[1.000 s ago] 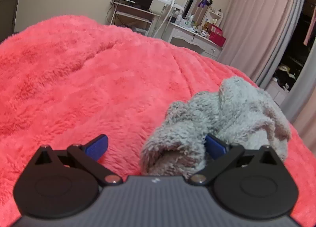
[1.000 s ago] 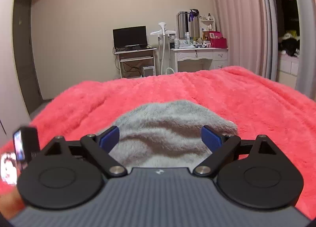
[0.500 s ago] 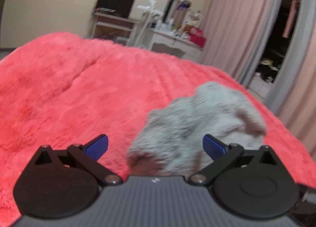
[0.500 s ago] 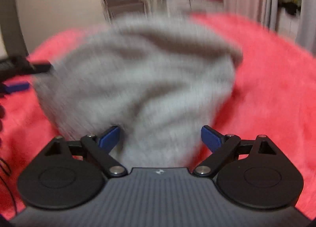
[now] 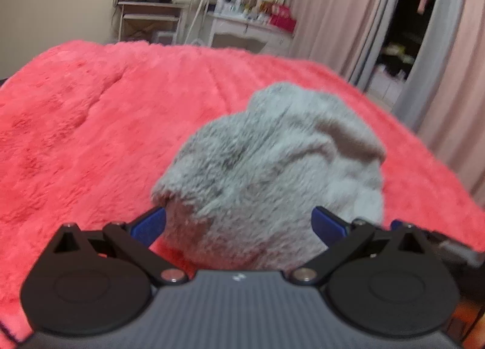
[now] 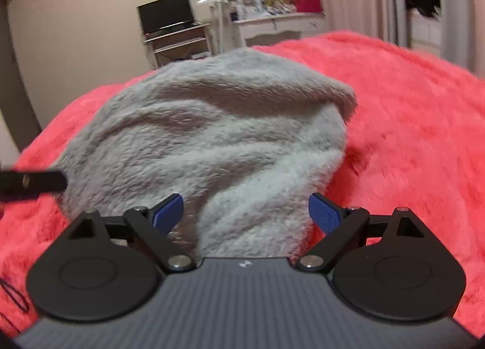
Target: Fold clothes
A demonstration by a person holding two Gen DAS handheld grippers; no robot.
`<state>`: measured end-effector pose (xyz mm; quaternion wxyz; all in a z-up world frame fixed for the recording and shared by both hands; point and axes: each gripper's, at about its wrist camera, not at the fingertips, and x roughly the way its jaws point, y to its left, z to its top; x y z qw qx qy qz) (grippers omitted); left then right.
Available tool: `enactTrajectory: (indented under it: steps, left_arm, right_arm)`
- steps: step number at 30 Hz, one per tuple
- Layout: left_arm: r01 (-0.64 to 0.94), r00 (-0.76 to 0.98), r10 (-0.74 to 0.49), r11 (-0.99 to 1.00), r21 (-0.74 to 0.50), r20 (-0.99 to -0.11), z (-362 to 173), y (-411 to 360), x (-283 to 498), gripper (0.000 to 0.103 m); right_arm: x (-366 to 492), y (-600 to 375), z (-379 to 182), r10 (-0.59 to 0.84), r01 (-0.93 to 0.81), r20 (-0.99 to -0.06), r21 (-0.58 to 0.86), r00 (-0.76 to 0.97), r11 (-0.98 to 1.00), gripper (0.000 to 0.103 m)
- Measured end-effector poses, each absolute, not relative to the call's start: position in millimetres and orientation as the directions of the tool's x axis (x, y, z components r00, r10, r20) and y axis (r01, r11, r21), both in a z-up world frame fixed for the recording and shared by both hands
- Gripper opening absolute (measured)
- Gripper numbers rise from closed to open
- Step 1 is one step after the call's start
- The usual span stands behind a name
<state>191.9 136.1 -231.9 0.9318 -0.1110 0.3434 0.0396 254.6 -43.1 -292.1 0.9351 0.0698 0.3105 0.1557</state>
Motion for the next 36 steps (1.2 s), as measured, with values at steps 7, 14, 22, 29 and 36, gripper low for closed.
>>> enactTrajectory:
  steps: [7, 14, 22, 29, 36]
  left_arm:
    - [-0.149, 0.729, -0.001, 0.976, -0.160, -0.684, -243.7, 133.0, 193.2, 0.103]
    - [-0.160, 0.697, 0.026, 0.980, -0.121, -0.716, -251.2, 128.6, 197.3, 0.103]
    - [-0.145, 0.683, 0.034, 0.985, -0.089, -0.729, -253.8, 121.5, 196.5, 0.103]
    - [-0.060, 0.675, 0.043, 0.998, 0.003, -0.737, -258.5, 103.1, 197.6, 0.103]
    - [0.014, 0.690, 0.035, 0.998, 0.062, -0.723, -261.2, 90.8, 191.4, 0.103]
  right_arm:
    - [261.1, -48.4, -301.8, 0.291, -0.182, -0.560, 0.243, 0.776, 0.953, 0.092]
    - [254.9, -75.6, -292.5, 0.163, -0.013, -0.500, 0.290, 0.850, 0.957, 0.092]
    - [266.1, -84.0, -302.5, 0.160, 0.042, -0.527, 0.351, 0.835, 0.935, 0.092]
    - [269.8, -80.9, -305.6, 0.153, 0.038, -0.538, 0.328, 0.829, 0.944, 0.092]
    - [273.1, -80.6, -306.5, 0.153, 0.032, -0.540, 0.318, 0.828, 0.948, 0.092]
